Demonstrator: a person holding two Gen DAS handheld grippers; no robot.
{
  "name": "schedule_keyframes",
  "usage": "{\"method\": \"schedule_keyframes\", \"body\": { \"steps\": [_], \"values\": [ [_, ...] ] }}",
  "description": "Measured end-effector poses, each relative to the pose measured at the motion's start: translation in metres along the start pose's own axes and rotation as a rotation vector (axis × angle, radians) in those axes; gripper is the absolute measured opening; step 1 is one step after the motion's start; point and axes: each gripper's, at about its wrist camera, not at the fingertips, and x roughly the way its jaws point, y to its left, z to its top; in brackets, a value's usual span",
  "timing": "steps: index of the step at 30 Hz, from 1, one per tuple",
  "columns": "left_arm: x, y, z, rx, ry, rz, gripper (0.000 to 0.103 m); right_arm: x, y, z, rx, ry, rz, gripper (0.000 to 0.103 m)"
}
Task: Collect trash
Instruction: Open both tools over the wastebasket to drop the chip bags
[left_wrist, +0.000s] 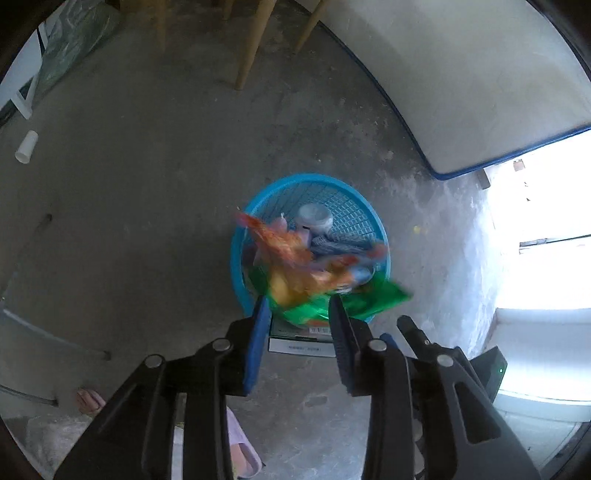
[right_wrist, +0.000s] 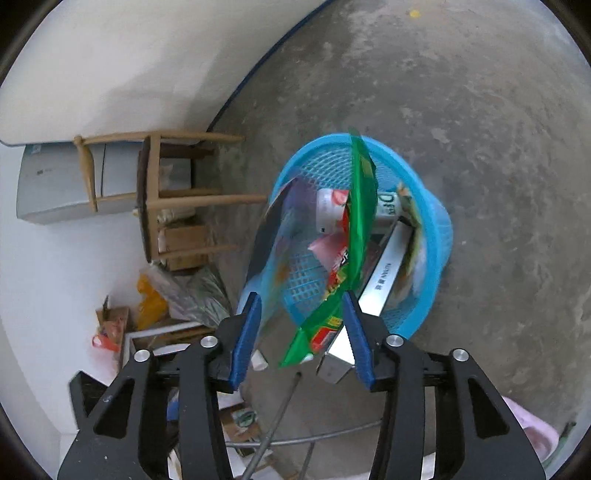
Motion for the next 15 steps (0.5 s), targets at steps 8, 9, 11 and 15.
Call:
{"method": "schedule_keyframes", "body": {
  "steps": [8,9,11,15],
  "values": [
    [-0.028,-0.001,-0.006,0.0,-0.052,-0.028,0.035,-0.03,-0.016,0.006,-0.036,-0.068,-0.018,0.048],
    [-0.035,-0.002,-0.007,0.007,-0.068,-0.031,0.035,-0.035,-0.015,0.005,-0.05,-0.073,-0.02,0.048],
    [-0.057,-0.004,-0.013,0.03,-0.108,-0.053,0.036,-0.046,-0.005,0.0,-0.107,-0.08,-0.029,0.048],
    [-0.108,-0.008,-0.038,0.11,-0.213,-0.103,0.044,-0.063,0.033,-0.017,-0.305,-0.104,-0.056,0.05]
  ]
}}
